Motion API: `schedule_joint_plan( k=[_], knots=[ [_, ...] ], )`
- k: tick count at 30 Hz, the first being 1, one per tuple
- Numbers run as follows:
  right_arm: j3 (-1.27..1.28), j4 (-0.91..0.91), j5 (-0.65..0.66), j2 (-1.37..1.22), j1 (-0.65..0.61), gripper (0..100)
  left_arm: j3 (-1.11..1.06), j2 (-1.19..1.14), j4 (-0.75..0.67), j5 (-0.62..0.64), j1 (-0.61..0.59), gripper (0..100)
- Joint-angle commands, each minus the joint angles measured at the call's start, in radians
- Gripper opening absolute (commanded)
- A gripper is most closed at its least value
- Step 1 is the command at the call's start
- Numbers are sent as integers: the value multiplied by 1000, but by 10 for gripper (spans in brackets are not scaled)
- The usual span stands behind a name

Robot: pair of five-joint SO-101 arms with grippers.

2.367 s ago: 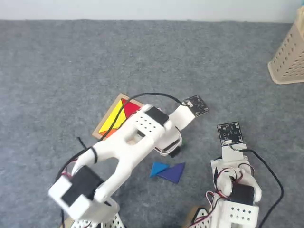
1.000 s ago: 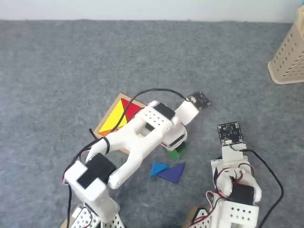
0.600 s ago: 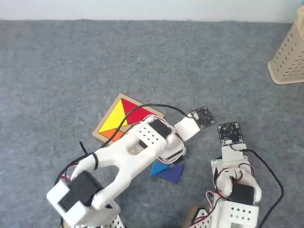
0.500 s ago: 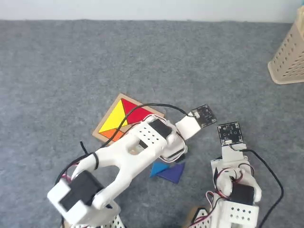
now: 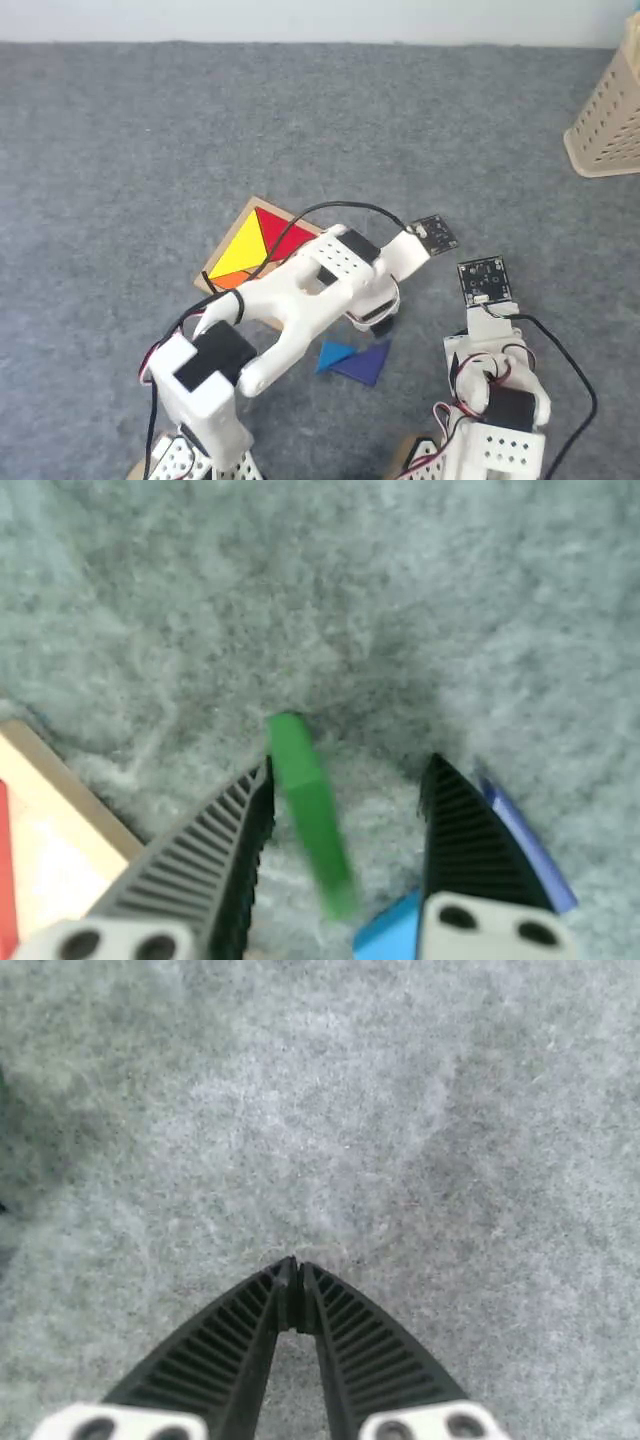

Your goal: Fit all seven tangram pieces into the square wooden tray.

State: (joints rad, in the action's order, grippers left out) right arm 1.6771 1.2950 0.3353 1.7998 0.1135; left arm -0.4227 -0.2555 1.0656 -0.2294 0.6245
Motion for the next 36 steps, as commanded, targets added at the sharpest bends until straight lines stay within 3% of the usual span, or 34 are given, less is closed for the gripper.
schedule_joint_plan(
  k=[1,9,17,24,36],
  knots=[
    [6,-13,11,15,12,6,25,-5,6,-6,-51,180],
    [6,-13,11,15,12,6,35,-5,-2,-8,-100,11],
    [6,-13,11,15,12,6,-4,183,71,-8,-130,13],
    [6,-13,11,15,12,6,-205,523,9,-92,-353,13],
    [6,-13,11,15,12,6,-283,374,-146,-218,-390,13]
  ],
)
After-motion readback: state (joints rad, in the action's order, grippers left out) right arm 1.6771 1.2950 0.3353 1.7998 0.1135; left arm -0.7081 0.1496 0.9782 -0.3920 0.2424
